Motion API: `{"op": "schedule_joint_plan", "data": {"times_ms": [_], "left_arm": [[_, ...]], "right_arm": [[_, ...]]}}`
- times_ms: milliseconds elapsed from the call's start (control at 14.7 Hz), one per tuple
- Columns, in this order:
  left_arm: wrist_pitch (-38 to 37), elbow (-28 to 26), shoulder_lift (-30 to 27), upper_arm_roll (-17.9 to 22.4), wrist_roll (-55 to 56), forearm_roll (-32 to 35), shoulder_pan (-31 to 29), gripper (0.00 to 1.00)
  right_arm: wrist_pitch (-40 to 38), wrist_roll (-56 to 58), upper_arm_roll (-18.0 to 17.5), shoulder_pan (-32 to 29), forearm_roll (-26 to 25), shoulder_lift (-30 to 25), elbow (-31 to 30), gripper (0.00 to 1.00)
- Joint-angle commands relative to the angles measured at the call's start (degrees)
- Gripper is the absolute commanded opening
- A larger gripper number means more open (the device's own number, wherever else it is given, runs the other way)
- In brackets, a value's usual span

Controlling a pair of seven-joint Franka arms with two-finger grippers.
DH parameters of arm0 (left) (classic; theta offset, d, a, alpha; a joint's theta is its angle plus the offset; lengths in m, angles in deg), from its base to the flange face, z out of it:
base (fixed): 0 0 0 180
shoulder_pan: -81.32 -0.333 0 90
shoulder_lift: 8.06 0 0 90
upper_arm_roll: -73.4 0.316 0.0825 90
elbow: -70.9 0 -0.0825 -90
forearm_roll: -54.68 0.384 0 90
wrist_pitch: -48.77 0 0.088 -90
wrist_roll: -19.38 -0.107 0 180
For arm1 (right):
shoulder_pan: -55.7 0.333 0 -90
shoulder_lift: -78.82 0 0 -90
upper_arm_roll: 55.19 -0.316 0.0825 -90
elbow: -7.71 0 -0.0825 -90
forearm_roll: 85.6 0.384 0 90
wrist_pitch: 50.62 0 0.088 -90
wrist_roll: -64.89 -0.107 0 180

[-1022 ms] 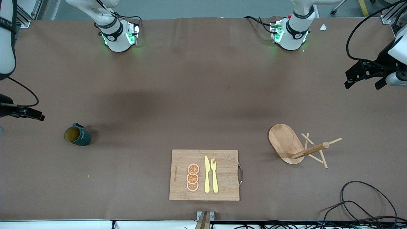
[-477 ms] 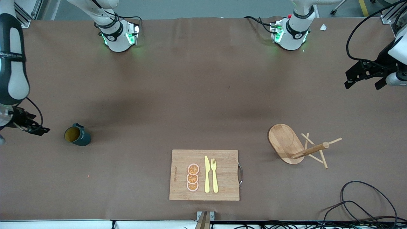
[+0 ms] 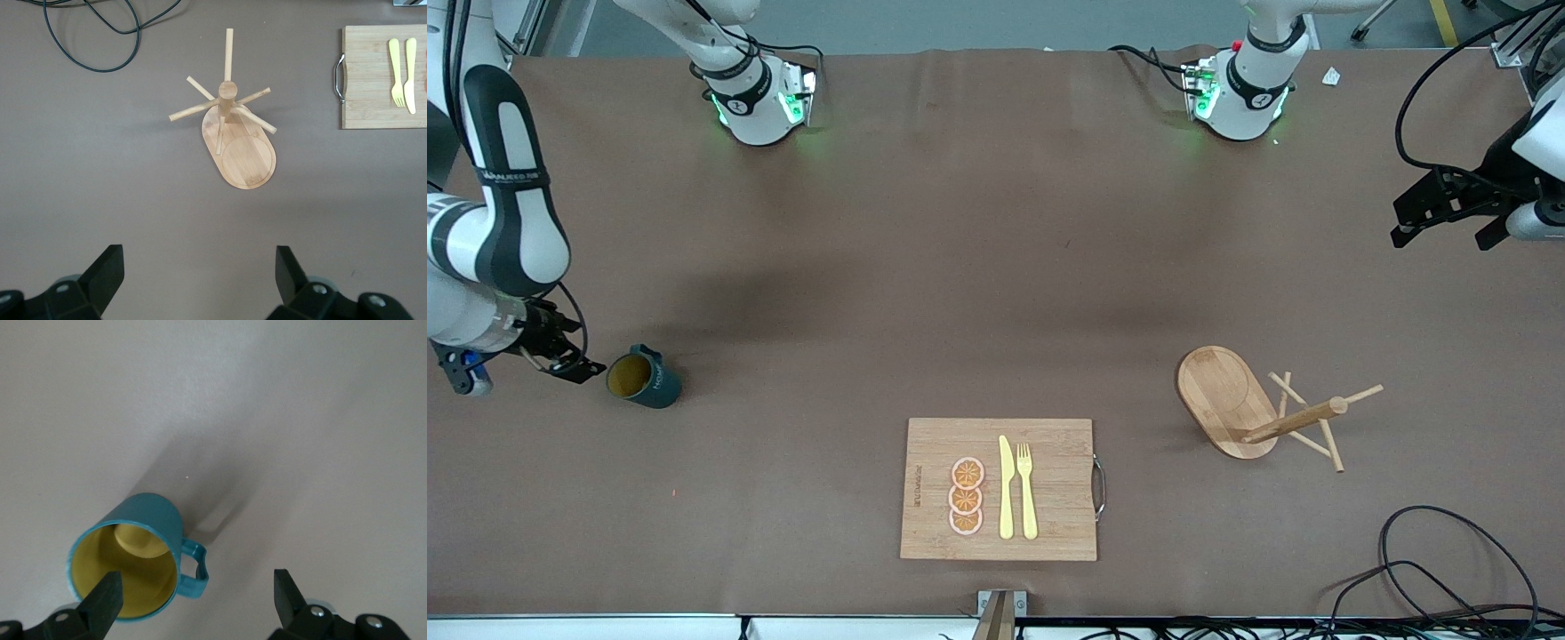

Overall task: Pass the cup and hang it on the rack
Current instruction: 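Reach the right gripper down to the teal mug and grasp it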

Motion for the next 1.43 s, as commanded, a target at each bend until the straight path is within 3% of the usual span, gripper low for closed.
{"op": "schedule_joint_plan", "data": {"times_ms": [0, 204, 341, 545, 681, 749, 817, 1090, 1362], "left_arm": [[-0.4, 1.3, 0.6, -0.1, -0.7, 1.1, -0.1, 1.00], [-0.4, 1.3, 0.6, -0.1, -0.8, 1.1, -0.2, 1.00], [-0.4, 1.3, 0.6, 0.0, -0.8, 1.1, -0.2, 1.00], [-0.4, 1.3, 0.6, 0.0, -0.9, 1.1, -0.3, 1.00], [-0.4, 1.3, 0.6, 0.0, -0.9, 1.1, -0.2, 1.00], [-0.4, 1.3, 0.6, 0.0, -0.9, 1.1, -0.2, 1.00], [-0.4, 1.3, 0.6, 0.0, -0.9, 1.1, -0.2, 1.00], [-0.4, 1.3, 0.6, 0.0, -0.8, 1.1, -0.2, 1.00], [-0.4, 1.3, 0.6, 0.0, -0.9, 1.0, -0.2, 1.00]], "right_arm": [[2.7, -2.4, -0.2, 0.4, 2.6, 1.3, -1.2, 0.99], [7.4, -4.3, -0.2, 1.9, 2.6, 2.4, -2.8, 0.91], [11.7, -4.4, -0.3, 1.9, 2.6, 2.8, -4.9, 0.79], [12.2, -4.4, -0.4, 1.9, 3.0, 3.0, -5.3, 0.60], [11.8, -4.5, -0.4, 1.9, 3.1, 3.0, -5.3, 0.40], [11.7, -4.6, -0.4, 2.0, 3.1, 2.9, -5.3, 0.16], [11.5, -4.6, -0.4, 2.7, 3.1, 2.9, -5.3, 0.03], [8.1, -2.5, -0.4, 3.6, 2.9, 2.7, -4.3, 0.00], [-0.4, 0.1, -1.5, 6.3, 2.9, 0.7, -1.6, 0.00]]}}
